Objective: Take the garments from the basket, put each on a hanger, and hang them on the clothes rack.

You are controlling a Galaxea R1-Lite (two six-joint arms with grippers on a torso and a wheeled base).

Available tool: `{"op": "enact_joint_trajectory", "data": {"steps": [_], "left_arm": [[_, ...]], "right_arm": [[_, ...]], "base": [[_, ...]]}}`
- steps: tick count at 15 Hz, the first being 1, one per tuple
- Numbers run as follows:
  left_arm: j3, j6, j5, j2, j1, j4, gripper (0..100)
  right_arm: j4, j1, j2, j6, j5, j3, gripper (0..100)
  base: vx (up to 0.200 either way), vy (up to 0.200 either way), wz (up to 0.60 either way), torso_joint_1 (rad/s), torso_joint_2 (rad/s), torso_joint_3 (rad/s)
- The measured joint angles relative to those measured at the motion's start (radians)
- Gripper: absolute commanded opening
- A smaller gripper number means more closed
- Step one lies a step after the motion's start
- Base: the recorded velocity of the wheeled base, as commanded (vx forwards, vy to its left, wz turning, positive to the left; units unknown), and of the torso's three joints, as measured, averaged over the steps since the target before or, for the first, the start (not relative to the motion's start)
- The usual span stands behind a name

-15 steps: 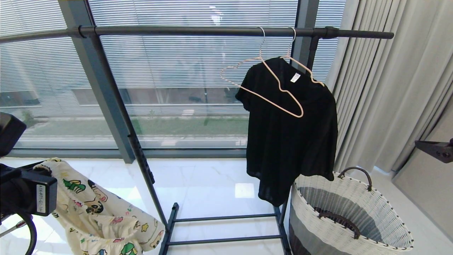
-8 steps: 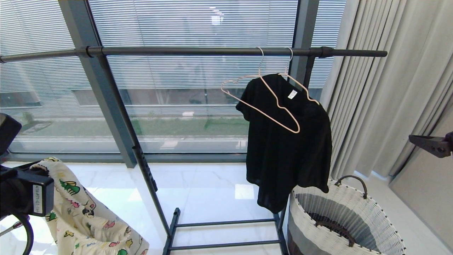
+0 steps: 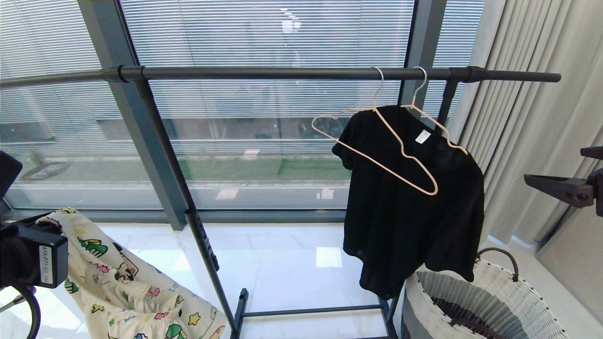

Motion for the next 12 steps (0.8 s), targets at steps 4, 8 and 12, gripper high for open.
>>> {"op": "enact_joint_trajectory", "data": {"steps": [4,8,12], "left_arm": [[0.001,0.001,0.0,-0.002,-0.006,0.0,0],[0.001,0.001,0.0,-0.003,-0.01,-0.001,0],[0.002,0.013,0.0,-0.001,-0.011,-0.001,0]], "right_arm": [[-0.001,0.0,0.003,0.002,0.043,0.0,100],[-0.024,-0.002,0.022,0.001,0.062,-0.001,100],[-0.129,-0.009,0.085,-0.003,0.082,-0.003,100]], "base": [[0.1,0.0,0.0,0.002,0.0,0.001],[0.0,0.0,0.0,0.0,0.0,0.0],[0.2,0.0,0.0,-0.002,0.0,0.006]]}}
